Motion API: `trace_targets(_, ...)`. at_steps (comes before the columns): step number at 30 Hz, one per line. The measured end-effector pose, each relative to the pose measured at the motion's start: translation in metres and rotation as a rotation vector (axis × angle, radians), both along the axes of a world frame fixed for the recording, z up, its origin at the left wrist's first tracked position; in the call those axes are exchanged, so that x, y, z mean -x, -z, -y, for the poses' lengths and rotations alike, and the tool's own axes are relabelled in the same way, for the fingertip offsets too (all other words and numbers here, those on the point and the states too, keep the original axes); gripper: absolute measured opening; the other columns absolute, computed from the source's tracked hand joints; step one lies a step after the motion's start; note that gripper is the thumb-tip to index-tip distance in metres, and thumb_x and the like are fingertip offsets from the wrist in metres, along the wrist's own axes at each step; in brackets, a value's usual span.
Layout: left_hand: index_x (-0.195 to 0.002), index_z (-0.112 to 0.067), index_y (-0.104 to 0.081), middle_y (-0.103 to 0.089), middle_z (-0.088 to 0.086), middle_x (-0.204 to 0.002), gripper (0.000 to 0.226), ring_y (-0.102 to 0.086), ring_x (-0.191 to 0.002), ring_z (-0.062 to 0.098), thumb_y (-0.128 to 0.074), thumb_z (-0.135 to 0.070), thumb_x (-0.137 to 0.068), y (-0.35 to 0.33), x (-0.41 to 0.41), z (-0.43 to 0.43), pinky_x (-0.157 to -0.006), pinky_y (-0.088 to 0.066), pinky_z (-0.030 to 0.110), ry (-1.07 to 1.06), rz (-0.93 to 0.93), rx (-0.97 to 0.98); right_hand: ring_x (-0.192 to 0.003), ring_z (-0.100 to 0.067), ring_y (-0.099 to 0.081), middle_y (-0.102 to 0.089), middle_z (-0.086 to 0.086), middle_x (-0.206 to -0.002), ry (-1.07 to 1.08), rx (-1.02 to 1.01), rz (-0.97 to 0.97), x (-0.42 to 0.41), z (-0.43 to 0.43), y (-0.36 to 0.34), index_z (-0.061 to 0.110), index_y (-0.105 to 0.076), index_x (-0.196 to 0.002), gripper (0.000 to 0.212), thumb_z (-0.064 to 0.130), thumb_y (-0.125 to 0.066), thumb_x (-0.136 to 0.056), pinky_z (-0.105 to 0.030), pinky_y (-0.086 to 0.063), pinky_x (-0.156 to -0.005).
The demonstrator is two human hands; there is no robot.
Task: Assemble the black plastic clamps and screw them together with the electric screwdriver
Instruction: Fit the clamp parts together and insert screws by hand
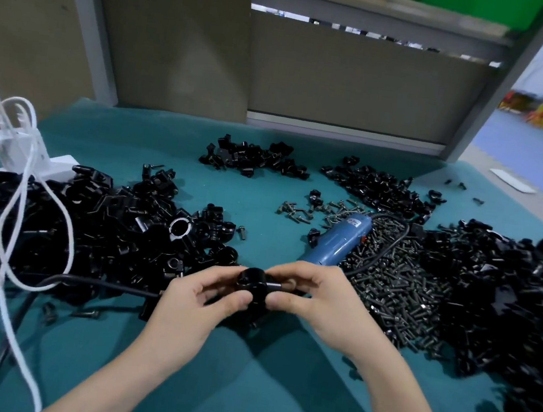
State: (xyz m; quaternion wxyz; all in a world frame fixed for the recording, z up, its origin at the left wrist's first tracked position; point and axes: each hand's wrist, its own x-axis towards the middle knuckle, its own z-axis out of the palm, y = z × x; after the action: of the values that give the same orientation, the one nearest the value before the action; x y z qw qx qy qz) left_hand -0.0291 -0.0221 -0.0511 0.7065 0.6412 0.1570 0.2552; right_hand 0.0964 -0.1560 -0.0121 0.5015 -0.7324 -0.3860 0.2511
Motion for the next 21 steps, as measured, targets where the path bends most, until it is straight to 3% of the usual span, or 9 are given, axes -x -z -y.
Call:
trace_targets(3, -0.099, -0.021, -0.071, -0.076, -0.004, -0.094, 0.035, -0.070, -0.087, 0.008, -0.068, 0.008, -0.078, 0.002, 0.000, 0.000, -0.075, -0.056, 0.020, -0.021, -0.020, -0.021, -0.084, -0.007, -0.068, -0.074, 0.002, -0.087, 0.029, 0.040, -0.004, 0.002, 0.000, 0.000, 0.022, -0.073, -0.093, 0.028, 0.001, -0.078, -0.075, -0.025, -0.052, -0.088)
trace_targets(8, -0.094, -0.017, -0.071, -0.076, -0.006, -0.089, 0.031, -0.071, -0.082, 0.006, -0.066, 0.009, -0.079, 0.002, 0.002, -0.001, -0.070, -0.054, 0.014, 0.000, -0.013, -0.009, -0.083, -0.006, -0.068, -0.075, -0.004, -0.091, 0.049, 0.065, -0.014, 0.007, 0.000, -0.002, 0.020, -0.073, -0.095, 0.026, 0.003, -0.078, -0.076, -0.021, -0.052, -0.086)
trace_targets(11, -0.092, -0.017, -0.071, -0.076, -0.006, -0.086, 0.030, -0.071, -0.078, 0.005, -0.066, 0.010, -0.078, 0.002, 0.002, -0.001, -0.067, -0.053, 0.013, 0.012, -0.016, 0.002, -0.090, -0.012, -0.069, -0.075, -0.007, -0.094, 0.058, 0.059, -0.071, 0.007, 0.001, -0.002, 0.021, -0.072, -0.093, 0.026, 0.001, -0.077, -0.076, -0.025, -0.053, -0.090)
trace_targets(17, -0.092, -0.018, -0.072, -0.076, -0.007, -0.087, 0.028, -0.071, -0.079, 0.004, -0.069, 0.006, -0.077, 0.004, 0.002, -0.002, -0.070, -0.052, 0.011, -0.003, -0.044, -0.033, -0.083, -0.009, -0.071, -0.075, 0.003, -0.088, 0.025, 0.030, -0.141, 0.005, 0.016, -0.011, 0.024, -0.071, -0.095, 0.028, 0.000, -0.072, -0.081, -0.022, -0.055, -0.084)
trace_targets(19, -0.092, -0.018, -0.072, -0.076, -0.007, -0.087, 0.027, -0.071, -0.078, 0.005, -0.071, 0.003, -0.076, 0.004, 0.001, -0.003, -0.069, -0.051, 0.010, -0.016, -0.056, -0.027, -0.071, -0.007, -0.070, -0.075, 0.003, -0.081, 0.192, -0.029, -0.058, -0.012, 0.034, -0.022, 0.022, -0.071, -0.097, 0.024, 0.002, -0.068, -0.084, -0.017, -0.055, -0.070)
trace_targets(21, -0.094, -0.017, -0.072, -0.076, -0.006, -0.089, 0.026, -0.071, -0.080, 0.006, -0.072, 0.001, -0.075, 0.004, 0.001, -0.003, -0.069, -0.052, 0.010, -0.013, -0.062, -0.016, -0.055, 0.000, -0.063, -0.071, 0.002, -0.068, 0.477, 0.029, 0.153, -0.037, 0.047, -0.031, 0.018, -0.073, -0.093, 0.019, 0.002, -0.065, -0.087, -0.010, -0.049, -0.057)
